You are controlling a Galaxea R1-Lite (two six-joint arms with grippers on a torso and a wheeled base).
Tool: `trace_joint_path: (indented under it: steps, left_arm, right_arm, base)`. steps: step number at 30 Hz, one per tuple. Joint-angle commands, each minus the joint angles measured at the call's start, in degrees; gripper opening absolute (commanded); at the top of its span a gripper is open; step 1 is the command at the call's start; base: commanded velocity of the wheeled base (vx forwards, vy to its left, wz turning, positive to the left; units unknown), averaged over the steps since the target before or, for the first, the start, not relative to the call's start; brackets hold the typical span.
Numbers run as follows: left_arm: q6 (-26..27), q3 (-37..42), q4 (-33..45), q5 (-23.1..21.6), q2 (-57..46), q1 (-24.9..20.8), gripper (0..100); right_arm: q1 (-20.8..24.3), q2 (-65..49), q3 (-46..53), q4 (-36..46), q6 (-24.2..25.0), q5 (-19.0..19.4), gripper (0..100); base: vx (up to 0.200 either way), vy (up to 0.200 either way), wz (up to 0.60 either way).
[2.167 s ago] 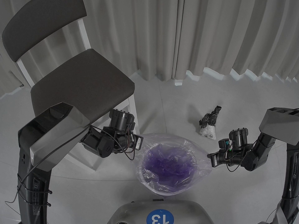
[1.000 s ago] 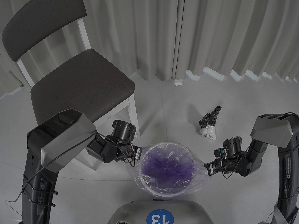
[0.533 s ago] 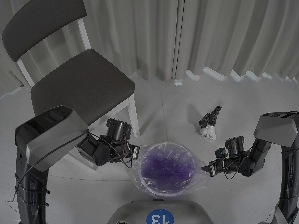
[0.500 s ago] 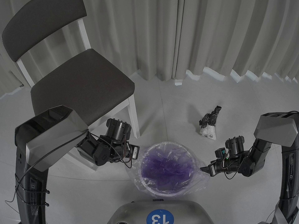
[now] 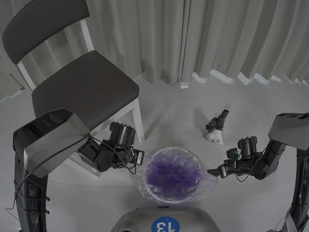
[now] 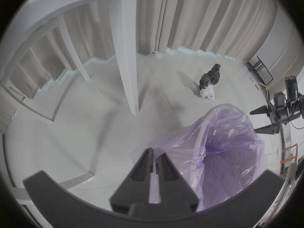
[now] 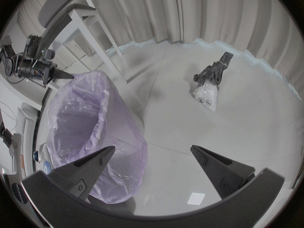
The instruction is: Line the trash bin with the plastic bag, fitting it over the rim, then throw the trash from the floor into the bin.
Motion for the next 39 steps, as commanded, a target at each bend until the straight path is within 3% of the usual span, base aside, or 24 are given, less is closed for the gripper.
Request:
trace_joint_path:
  steps: [1, 21, 28, 39]
  left_arm:
    - [-0.1, 0.8, -0.1, 0.1, -0.6, -0.1, 100]
    - [1.5, 7.5, -0.3, 3.3, -1.6, 2.5, 100]
    - [2.8, 1.5, -2.1, 3.3, 5.0, 0.9, 100]
    - [8.0, -5.1, -1.7, 3.5, 12.5, 2.5, 100]
  right_arm:
    - [-1.1, -3.3, 0.4, 0.0, -0.1, 0.0, 100]
    - [-2.3, -8.8, 2.0, 0.1, -0.2, 0.0, 100]
    - [-2.2, -9.9, 3.2, 0.0, -0.2, 0.0, 100]
    - [-2.2, -9.7, 3.2, 0.0, -0.3, 0.0, 100]
  base:
    - [0.0, 0.0, 0.0]
    - [0.0, 0.0, 0.0]
    - [0.0, 0.0, 0.0]
    - [0.0, 0.0, 0.0]
